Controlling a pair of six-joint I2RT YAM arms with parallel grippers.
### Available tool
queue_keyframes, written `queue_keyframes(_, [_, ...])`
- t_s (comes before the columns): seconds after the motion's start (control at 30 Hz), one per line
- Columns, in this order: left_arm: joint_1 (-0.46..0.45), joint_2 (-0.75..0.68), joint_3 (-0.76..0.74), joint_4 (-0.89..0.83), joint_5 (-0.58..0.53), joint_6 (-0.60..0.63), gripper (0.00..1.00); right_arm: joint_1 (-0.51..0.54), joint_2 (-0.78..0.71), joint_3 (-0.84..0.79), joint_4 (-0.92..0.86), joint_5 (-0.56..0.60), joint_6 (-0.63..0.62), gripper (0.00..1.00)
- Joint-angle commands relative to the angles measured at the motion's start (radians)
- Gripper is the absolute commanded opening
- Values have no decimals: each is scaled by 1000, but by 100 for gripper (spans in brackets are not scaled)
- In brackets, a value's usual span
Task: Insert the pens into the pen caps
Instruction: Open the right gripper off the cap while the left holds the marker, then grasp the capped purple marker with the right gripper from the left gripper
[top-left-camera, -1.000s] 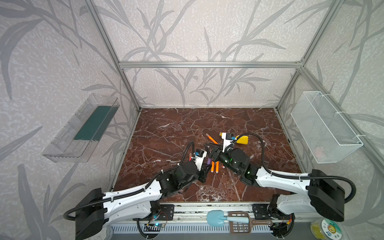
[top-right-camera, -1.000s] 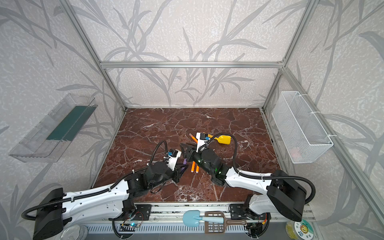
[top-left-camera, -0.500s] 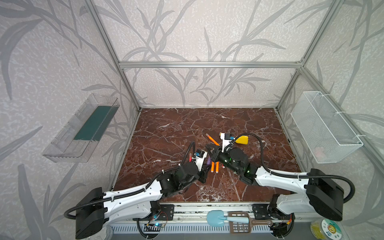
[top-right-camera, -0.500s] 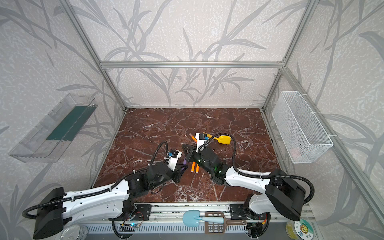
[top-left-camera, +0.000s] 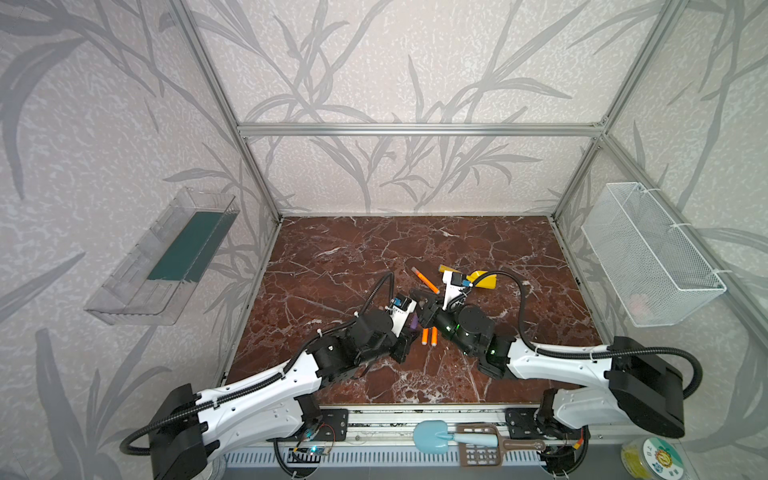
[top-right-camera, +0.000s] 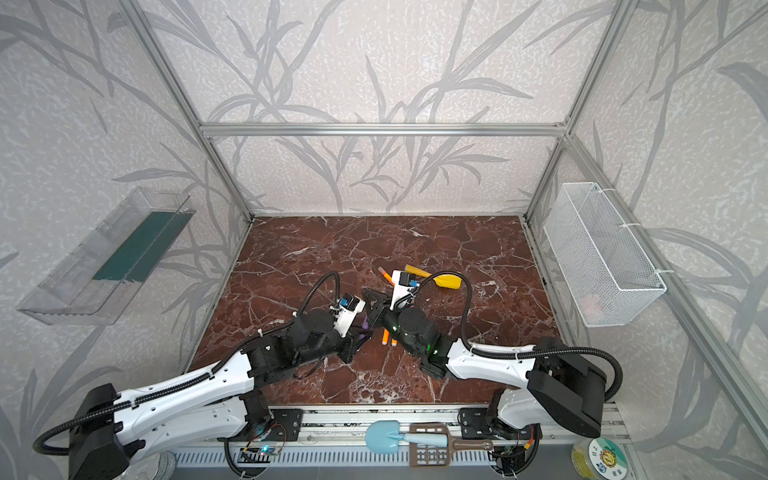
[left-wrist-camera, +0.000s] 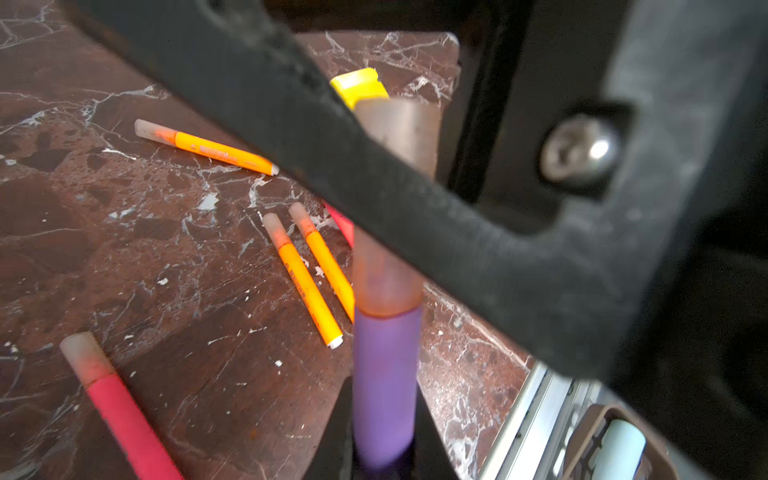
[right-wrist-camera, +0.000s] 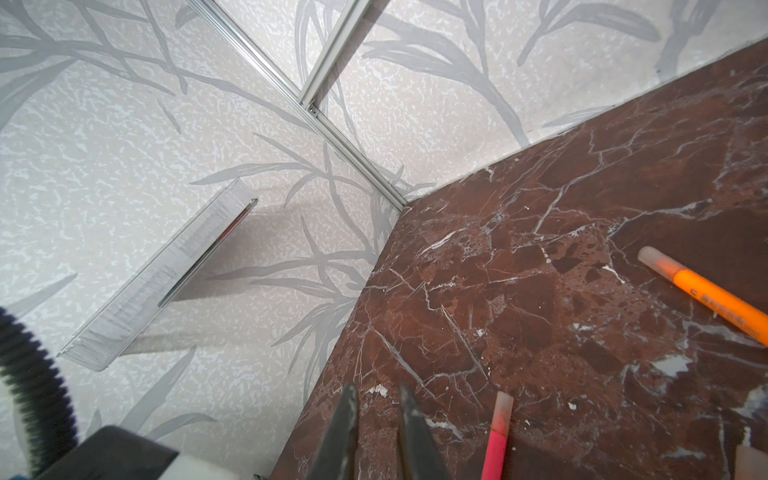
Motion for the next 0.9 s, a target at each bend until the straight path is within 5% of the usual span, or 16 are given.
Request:
queue_keyframes(0.0, [54,8,123,195,-344,8,0,134,-9,-27,-217,-76,71,0])
queue_keyframes(0.17, [55,23,191,169,-344,16,0,145,-20,-41,-223,-50,68,0])
queue_keyframes(0.33, [139,41,226,198,-42,-51,0,147,32,-138,114,-143,-27,0])
queue_keyframes(0.43, [160,51,252,186,31,-68,0,152,49,-130,133,-174,-45,0])
queue_keyframes(0.6, [167,45,265,164,27,-55,0,178,40,-129,130,-138,-75,0])
queue_keyframes(0.87, [151,31,205,163,-16,-9,0,180,-75,-91,-140,44,-46,0])
